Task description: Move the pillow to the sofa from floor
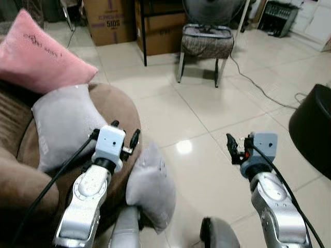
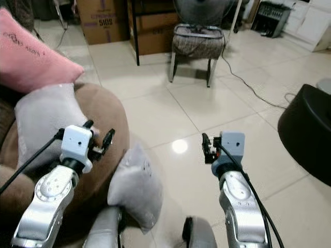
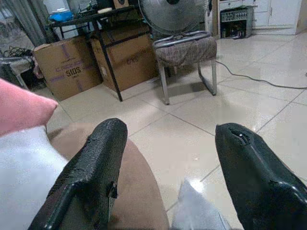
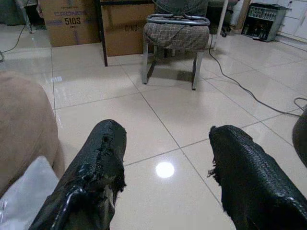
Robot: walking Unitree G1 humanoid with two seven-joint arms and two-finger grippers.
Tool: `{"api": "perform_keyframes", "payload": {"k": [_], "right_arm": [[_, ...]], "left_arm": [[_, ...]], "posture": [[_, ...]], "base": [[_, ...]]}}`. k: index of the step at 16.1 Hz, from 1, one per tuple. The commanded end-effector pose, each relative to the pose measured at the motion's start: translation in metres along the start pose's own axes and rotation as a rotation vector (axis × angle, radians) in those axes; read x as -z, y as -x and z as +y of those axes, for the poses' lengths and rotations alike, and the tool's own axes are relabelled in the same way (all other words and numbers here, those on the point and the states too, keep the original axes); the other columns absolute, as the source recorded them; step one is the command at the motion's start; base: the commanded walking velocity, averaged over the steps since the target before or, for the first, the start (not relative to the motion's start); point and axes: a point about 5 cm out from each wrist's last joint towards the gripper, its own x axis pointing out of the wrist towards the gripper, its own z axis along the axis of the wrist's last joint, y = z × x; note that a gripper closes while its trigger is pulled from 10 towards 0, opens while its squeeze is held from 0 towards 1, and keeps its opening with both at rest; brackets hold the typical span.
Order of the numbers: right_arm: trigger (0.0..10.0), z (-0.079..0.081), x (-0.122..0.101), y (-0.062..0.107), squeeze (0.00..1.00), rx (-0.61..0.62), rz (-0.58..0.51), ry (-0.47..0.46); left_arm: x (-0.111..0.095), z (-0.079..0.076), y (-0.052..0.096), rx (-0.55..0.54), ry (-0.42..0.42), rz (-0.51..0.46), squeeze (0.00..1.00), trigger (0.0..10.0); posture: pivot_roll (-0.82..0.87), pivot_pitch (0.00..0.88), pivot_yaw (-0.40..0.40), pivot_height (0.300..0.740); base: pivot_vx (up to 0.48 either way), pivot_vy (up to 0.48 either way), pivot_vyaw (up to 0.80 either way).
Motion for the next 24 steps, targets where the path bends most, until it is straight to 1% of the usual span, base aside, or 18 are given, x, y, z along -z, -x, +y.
{"api": "perform_keyframes", "payload": {"k": [1,3,4,9,10,13,19,20,21,22,23,24], "right_arm": [[10.0,0.000,0.001,0.002,0.00,-0.006,0.009,-0.003],[10.0,0.000,0.001,0.001,0.00,-0.007,0.014,0.008],[10.0,0.000,0.001,0.001,0.00,-0.008,0.012,0.007],[10.0,0.001,0.000,0.000,0.00,-0.017,0.010,0.023],[10.0,0.002,0.001,0.000,0.00,-0.017,0.012,0.020],[10.0,0.001,0.002,0.000,0.00,-0.013,0.013,0.017],[10.0,0.003,0.000,-0.001,0.00,-0.043,0.013,0.040],[10.0,0.005,0.001,-0.003,0.00,-0.091,0.032,0.104],[10.0,0.007,0.001,-0.004,0.00,-0.114,0.034,0.148],[10.0,0.009,0.002,-0.004,0.00,-0.121,0.032,0.140],[10.0,0.010,0.003,-0.004,0.00,-0.125,0.036,0.093],[10.0,0.010,0.005,-0.003,0.00,-0.130,0.046,0.091]], "left_arm": [[0.001,0.001,0.001,-0.003,0.000,0.014,0.00,10.0],[0.001,0.000,0.001,-0.007,0.002,0.013,0.00,10.0],[0.001,0.000,0.001,-0.008,0.001,0.013,0.00,10.0],[0.000,0.001,0.002,0.002,0.006,-0.002,0.00,10.0],[0.000,0.001,0.002,0.002,0.005,-0.002,0.00,10.0],[0.000,0.000,0.002,0.010,0.007,-0.003,0.00,10.0],[0.003,0.004,0.004,-0.031,-0.003,0.012,0.00,10.0],[0.004,0.005,0.006,-0.038,-0.003,0.016,0.00,10.0],[0.005,0.006,0.007,-0.040,-0.004,0.018,0.00,10.0],[0.005,0.006,0.008,-0.042,-0.004,0.019,0.00,10.0],[0.006,0.006,0.010,-0.045,-0.002,0.027,0.00,10.0],[0.008,0.006,0.012,-0.043,0.000,0.038,0.00,10.0]], "posture": [[0.10,0.000,-0.016,0.552],[0.10,0.000,-0.022,0.527],[0.10,0.000,-0.022,0.522],[0.10,0.000,-0.027,0.522],[0.10,0.000,-0.027,0.522],[0.10,0.000,-0.022,0.522],[0.11,0.000,-0.032,0.522],[0.11,0.000,-0.038,0.522],[0.11,0.000,-0.038,0.522],[0.12,0.000,-0.044,0.522],[0.12,0.000,-0.046,0.522],[0.12,0.000,-0.048,0.522]], "base": [[0.000,0.000,0.00],[0.000,0.000,0.00],[0.000,0.000,0.00],[0.000,0.000,0.00],[0.000,0.000,-0.78],[0.294,0.000,-0.75],[0.287,0.000,0.00],[0.259,0.000,0.41],[0.259,0.000,0.80],[0.251,0.000,0.80],[0.000,0.000,0.74],[0.000,0.000,0.00]]}}
